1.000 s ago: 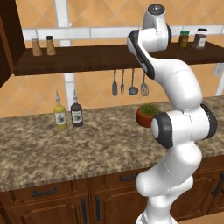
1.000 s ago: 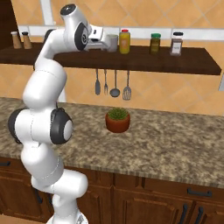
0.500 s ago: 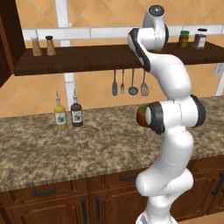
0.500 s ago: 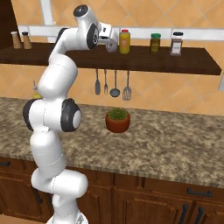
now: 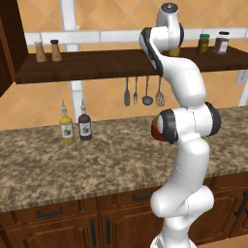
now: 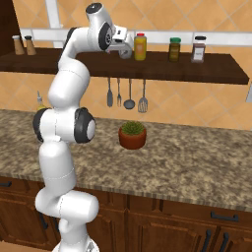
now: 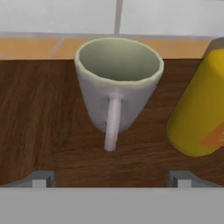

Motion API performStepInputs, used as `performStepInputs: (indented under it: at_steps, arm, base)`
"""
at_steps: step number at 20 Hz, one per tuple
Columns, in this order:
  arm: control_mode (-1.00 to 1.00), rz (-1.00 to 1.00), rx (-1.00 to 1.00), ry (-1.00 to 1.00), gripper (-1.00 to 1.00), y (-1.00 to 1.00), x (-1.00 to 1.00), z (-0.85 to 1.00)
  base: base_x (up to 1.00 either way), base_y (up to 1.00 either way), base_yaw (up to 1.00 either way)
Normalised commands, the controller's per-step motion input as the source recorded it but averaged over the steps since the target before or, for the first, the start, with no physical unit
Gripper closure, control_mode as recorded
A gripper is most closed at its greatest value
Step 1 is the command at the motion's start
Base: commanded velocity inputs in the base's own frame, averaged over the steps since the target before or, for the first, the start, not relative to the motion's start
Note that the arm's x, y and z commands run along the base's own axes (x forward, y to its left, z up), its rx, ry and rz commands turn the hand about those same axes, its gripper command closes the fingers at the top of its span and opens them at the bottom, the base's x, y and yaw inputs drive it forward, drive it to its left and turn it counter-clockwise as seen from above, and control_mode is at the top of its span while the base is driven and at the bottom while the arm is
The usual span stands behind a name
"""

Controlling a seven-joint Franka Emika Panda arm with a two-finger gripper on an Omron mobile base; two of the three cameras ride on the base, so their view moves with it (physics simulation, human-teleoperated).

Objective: Gather all objects into one cabinet and sort the glasses and bowls to opposite sides.

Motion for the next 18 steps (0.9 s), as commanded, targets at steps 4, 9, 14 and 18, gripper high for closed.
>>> performStepInputs:
  at_steps: [4, 9, 14, 18]
  arm:
    - [-1.00, -0.01, 0.05, 0.00, -1.00, 0.00, 0.22, 0.13]
    - [-1.00, -0.06, 0.11, 0.00, -1.00, 0.00, 0.57, 0.35]
    - [-1.00, -0.01, 0.04, 0.00, -1.00, 0.00, 0.23, 0.00]
    - [-1.00, 0.00, 0.00, 0.00, -1.00, 0.00, 0.17, 0.00]
  base:
    - [0.00, 0.00, 0.00]
    - [0.00, 0.00, 0.00]
    - [0.00, 0.00, 0.00]
    - [0.00, 0.00, 0.00]
